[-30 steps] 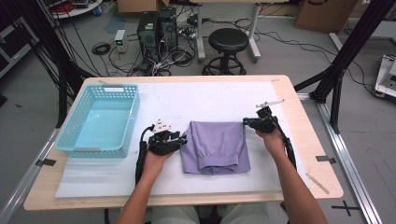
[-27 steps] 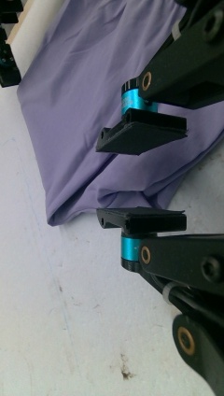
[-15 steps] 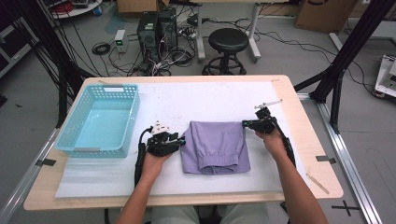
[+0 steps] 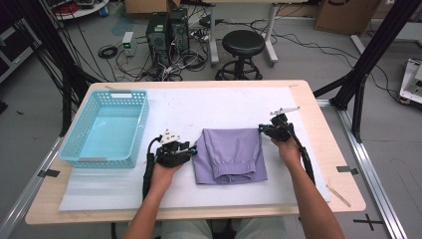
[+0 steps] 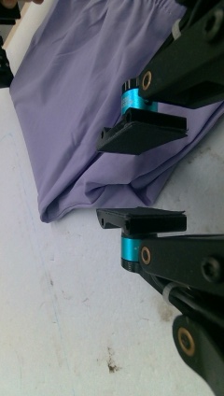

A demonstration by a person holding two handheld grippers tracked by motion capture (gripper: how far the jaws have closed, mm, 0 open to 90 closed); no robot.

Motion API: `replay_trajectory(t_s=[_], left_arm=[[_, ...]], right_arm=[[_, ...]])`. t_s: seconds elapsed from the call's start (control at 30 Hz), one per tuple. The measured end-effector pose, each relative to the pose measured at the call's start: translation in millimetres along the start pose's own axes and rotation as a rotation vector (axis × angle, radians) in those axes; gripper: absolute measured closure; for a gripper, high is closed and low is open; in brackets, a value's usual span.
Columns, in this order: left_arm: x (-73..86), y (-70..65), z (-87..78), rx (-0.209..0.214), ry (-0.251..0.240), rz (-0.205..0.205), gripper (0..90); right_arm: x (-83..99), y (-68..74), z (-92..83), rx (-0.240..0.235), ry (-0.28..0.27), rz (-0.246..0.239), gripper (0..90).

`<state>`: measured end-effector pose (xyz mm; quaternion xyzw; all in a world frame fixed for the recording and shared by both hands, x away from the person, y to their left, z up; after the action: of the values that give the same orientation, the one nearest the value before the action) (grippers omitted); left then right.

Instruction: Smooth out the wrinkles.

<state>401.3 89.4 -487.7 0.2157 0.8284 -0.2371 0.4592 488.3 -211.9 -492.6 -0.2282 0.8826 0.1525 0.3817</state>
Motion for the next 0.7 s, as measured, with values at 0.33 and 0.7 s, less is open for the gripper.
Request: replay_trajectory(t_s=[0.33, 0.7], left_arm=[[-3.4, 1.4, 2.6, -0.005, -0.009, -0.004, 61.2], [-11.9, 4.8, 32.2, -0.033, 0.071, 0.0, 69.5]], right_arm=[[-0.7, -1.0, 1.6, 0.044, -0.022, 0.006, 90.0], [2.6, 6.6, -14.1, -0.022, -0.005, 0.002, 67.7]])
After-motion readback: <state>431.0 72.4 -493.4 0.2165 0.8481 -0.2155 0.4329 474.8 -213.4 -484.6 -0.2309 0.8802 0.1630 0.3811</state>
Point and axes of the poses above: each handheld gripper's, and its own axes: z roughly forward along the jaws, x roughly out of its underside, y roughly to its left, the point moved 8 cm from there along z, roughly forward along the jaws, and after that the axes turned 2 degrees about -y, right-handed, at the moved point
